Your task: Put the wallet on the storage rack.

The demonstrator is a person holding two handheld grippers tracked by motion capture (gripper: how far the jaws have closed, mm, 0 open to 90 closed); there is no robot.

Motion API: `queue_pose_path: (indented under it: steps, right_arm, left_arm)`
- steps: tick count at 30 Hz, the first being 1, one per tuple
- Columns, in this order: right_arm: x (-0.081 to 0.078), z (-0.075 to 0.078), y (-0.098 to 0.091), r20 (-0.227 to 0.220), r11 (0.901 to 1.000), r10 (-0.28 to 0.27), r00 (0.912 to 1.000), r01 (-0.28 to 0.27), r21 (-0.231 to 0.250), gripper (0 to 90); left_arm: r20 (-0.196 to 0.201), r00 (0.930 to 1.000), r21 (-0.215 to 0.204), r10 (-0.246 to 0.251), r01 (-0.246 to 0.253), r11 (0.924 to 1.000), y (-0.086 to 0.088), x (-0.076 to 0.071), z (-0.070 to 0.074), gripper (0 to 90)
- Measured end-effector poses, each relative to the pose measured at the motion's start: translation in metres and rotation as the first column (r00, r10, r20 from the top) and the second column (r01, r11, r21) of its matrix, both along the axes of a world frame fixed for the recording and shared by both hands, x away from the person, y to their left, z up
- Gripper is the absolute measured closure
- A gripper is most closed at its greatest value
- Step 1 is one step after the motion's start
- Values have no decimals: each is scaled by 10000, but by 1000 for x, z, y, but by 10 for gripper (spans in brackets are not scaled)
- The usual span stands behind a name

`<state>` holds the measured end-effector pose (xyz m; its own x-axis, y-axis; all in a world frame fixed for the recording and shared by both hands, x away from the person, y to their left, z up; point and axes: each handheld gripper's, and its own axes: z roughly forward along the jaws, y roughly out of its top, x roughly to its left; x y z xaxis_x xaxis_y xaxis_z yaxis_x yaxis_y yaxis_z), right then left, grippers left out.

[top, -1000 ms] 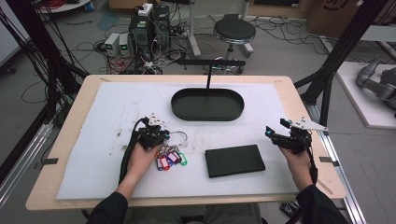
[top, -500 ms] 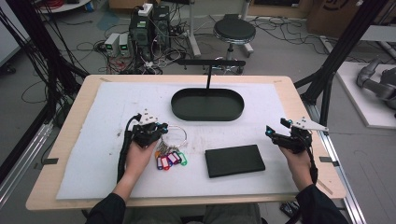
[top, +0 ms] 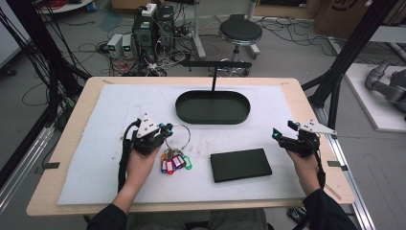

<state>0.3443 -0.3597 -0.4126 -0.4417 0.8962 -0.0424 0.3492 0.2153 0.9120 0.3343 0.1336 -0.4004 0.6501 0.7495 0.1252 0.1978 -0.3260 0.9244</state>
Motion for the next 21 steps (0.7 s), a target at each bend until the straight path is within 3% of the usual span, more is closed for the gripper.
queue_pose_path:
  steps: [5,7,11,15,19,21]
  right_arm:
    - [0,1,1,50,10000,13,10000,-13,-13,283]
    - [0,1,1,37,10000,1,10000,-1,-2,283]
    - [0,1,1,87,10000,-28,10000,28,-4,283]
    - [1,1,2,42,10000,-4,10000,4,23,283]
    - [1,1,2,84,10000,-10,10000,10,6,283]
    - [1,1,3,79,10000,5,10000,-5,10,283]
  left_arm:
    - [3,9993,107,-372,372,9993,-5,-10,-2,861]
    - [26,9981,433,-623,621,9971,-9,-18,-4,861]
    - [248,9960,491,-860,847,9952,-11,-29,0,860]
    - [216,9931,502,-1154,1142,9922,-13,-37,-1,860]
    - [90,9921,567,-1253,1246,9906,-14,-39,-3,857]
    - [-176,9912,404,-1314,1320,9904,-14,-37,-6,847]
